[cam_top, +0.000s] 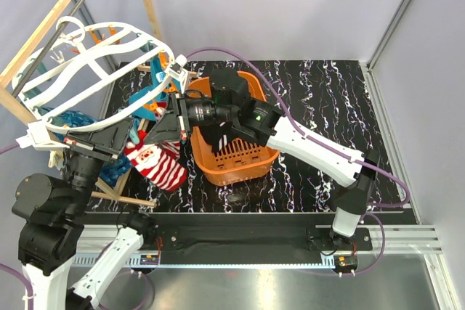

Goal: Clip the socks to the hanger
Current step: Clamp the sock onto the hanger.

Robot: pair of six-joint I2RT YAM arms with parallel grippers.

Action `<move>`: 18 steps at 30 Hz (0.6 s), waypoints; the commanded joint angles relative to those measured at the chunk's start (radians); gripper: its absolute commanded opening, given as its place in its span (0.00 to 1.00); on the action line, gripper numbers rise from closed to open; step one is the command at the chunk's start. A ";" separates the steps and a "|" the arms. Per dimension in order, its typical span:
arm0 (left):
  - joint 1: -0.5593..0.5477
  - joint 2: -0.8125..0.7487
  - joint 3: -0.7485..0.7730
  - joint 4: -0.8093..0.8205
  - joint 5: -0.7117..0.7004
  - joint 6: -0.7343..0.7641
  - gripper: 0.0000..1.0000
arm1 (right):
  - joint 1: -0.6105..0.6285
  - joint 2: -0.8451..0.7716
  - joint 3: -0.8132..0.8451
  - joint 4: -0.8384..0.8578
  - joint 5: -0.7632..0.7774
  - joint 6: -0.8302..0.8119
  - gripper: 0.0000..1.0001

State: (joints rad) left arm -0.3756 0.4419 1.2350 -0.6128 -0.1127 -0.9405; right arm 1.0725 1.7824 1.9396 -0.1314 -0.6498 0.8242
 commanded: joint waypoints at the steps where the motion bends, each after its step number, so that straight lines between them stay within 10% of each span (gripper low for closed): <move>1: 0.000 -0.012 0.015 0.010 0.031 0.008 0.00 | 0.004 -0.063 -0.042 0.099 -0.045 0.053 0.00; 18: -0.002 -0.009 0.034 0.001 0.044 0.006 0.00 | 0.003 -0.014 -0.024 0.228 -0.083 0.185 0.00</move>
State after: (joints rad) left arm -0.3756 0.4412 1.2354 -0.6132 -0.1112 -0.9409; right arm 1.0725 1.7664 1.8633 0.0116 -0.7021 0.9665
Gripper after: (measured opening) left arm 0.181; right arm 0.011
